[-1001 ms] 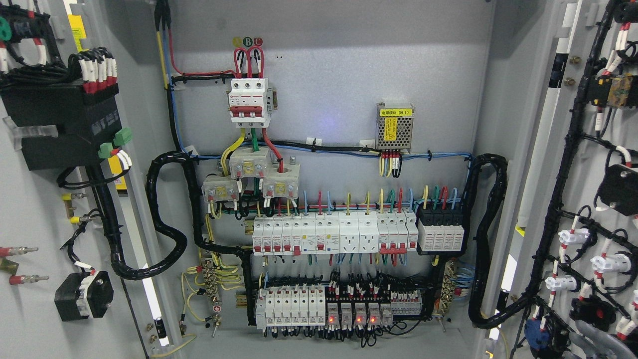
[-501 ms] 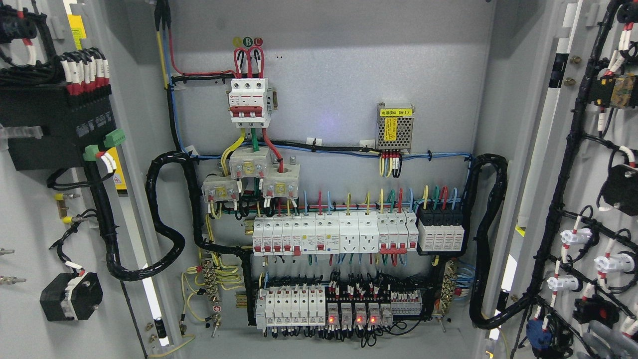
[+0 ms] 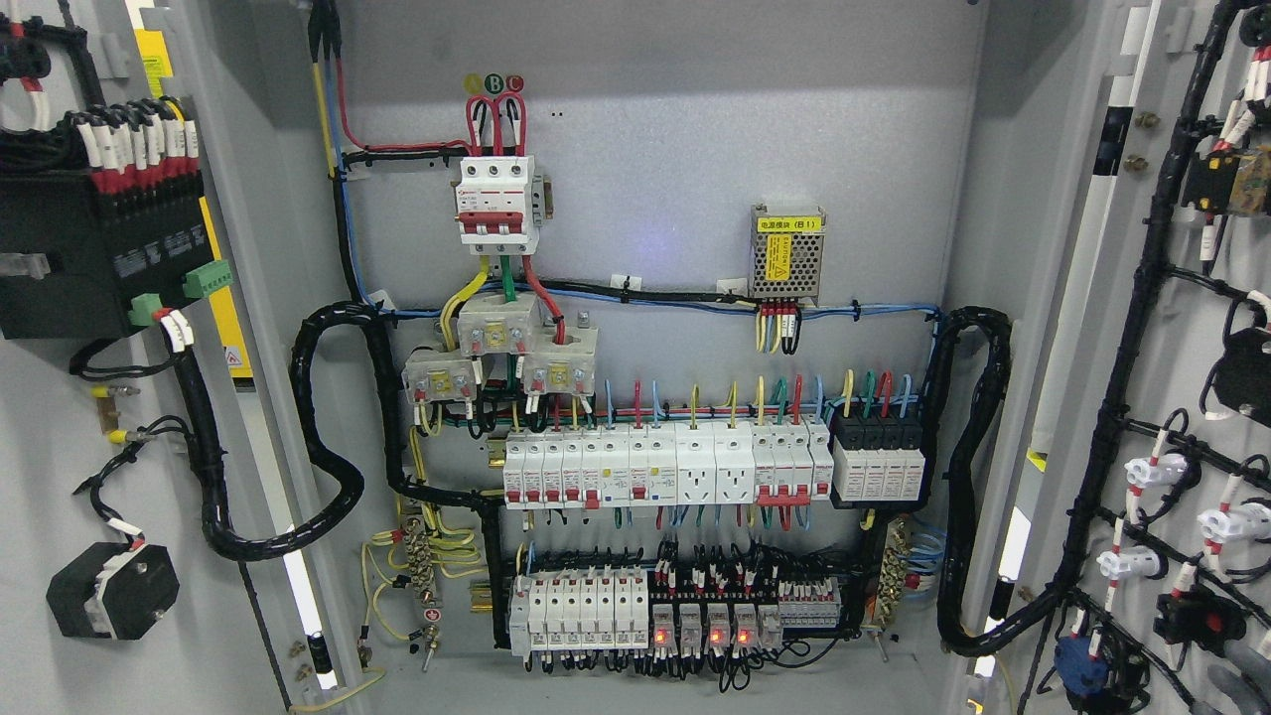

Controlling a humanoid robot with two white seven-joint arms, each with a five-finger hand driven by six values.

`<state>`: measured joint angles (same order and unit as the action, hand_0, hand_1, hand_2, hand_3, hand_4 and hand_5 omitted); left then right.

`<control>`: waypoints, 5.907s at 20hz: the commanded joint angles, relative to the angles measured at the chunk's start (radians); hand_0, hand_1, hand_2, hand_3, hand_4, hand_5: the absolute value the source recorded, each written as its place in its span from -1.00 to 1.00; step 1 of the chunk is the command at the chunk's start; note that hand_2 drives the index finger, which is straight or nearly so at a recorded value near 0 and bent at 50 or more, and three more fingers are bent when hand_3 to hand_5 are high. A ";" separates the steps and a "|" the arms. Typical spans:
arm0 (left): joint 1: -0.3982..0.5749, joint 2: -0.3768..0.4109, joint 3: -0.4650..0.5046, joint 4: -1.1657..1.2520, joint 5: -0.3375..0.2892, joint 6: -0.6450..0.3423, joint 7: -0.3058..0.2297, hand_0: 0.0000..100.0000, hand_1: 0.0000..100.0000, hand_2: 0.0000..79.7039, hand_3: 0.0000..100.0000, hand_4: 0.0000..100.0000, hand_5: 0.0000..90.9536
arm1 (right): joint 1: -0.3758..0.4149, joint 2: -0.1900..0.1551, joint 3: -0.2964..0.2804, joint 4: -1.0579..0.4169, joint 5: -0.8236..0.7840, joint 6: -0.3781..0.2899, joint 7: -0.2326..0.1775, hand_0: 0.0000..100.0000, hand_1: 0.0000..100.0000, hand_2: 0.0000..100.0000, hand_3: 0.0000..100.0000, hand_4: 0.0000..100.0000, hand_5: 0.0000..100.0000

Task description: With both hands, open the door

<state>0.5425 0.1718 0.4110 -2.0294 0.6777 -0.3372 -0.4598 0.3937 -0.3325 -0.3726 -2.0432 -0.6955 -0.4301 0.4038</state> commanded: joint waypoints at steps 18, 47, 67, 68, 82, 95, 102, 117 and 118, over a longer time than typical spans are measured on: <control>-0.003 0.343 0.181 0.250 0.244 0.033 -0.025 -1.00 -1.00 -1.00 -1.00 -1.00 -1.00 | -0.006 0.001 -0.144 0.086 -0.001 -0.010 0.000 -0.51 -1.00 -1.00 -1.00 -1.00 -1.00; -0.148 0.526 0.124 0.521 0.301 0.175 -0.131 -1.00 -1.00 -1.00 -1.00 -1.00 -1.00 | 0.028 -0.055 -0.118 0.110 -0.099 -0.015 0.001 -0.51 -1.00 -1.00 -1.00 -1.00 -1.00; -0.200 0.509 0.141 0.534 0.350 0.230 -0.183 -1.00 -1.00 -1.00 -1.00 -1.00 -1.00 | 0.040 -0.071 0.032 0.040 -0.099 -0.061 0.001 -0.51 -1.00 -1.00 -1.00 -1.00 -1.00; -0.197 0.508 0.143 0.520 0.350 0.230 -0.186 -1.00 -1.00 -1.00 -1.00 -1.00 -1.00 | 0.042 -0.071 0.041 0.040 -0.099 -0.061 0.001 -0.51 -1.00 -1.00 -1.00 -1.00 -1.00; -0.114 0.376 0.150 0.213 0.338 0.228 -0.209 -1.00 -1.00 -1.00 -1.00 -1.00 -1.00 | 0.117 -0.088 0.219 0.135 -0.082 -0.058 0.001 -0.51 -1.00 -1.00 -1.00 -1.00 -1.00; -0.206 -0.038 -0.265 0.747 -0.176 0.121 -0.142 -1.00 -1.00 -1.00 -1.00 -1.00 -1.00 | 0.149 -0.050 0.523 0.486 0.135 -0.061 0.004 -0.51 -1.00 -1.00 -1.00 -1.00 -1.00; -0.364 -0.135 -0.267 1.376 -0.187 0.050 -0.036 -1.00 -1.00 -1.00 -1.00 -1.00 -1.00 | 0.097 0.067 0.621 0.861 0.273 -0.059 0.003 -0.51 -1.00 -1.00 -1.00 -1.00 -1.00; -0.504 -0.133 -0.535 1.960 -0.492 0.055 0.027 -1.00 -1.00 -1.00 -1.00 -1.00 -1.00 | -0.147 0.221 0.618 1.713 0.396 -0.030 -0.108 -0.51 -1.00 -1.00 -1.00 -1.00 -1.00; -0.503 -0.135 -0.534 1.966 -0.492 0.055 0.027 -1.00 -1.00 -1.00 -1.00 -1.00 -1.00 | -0.150 0.221 0.618 1.729 0.407 -0.004 -0.124 -0.51 -1.00 -1.00 -1.00 -1.00 -1.00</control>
<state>0.0371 0.0721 0.0820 -0.4387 0.3307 -0.2818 -0.4313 0.3014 -0.1951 0.2032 -0.7974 -0.3149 -0.4679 0.3150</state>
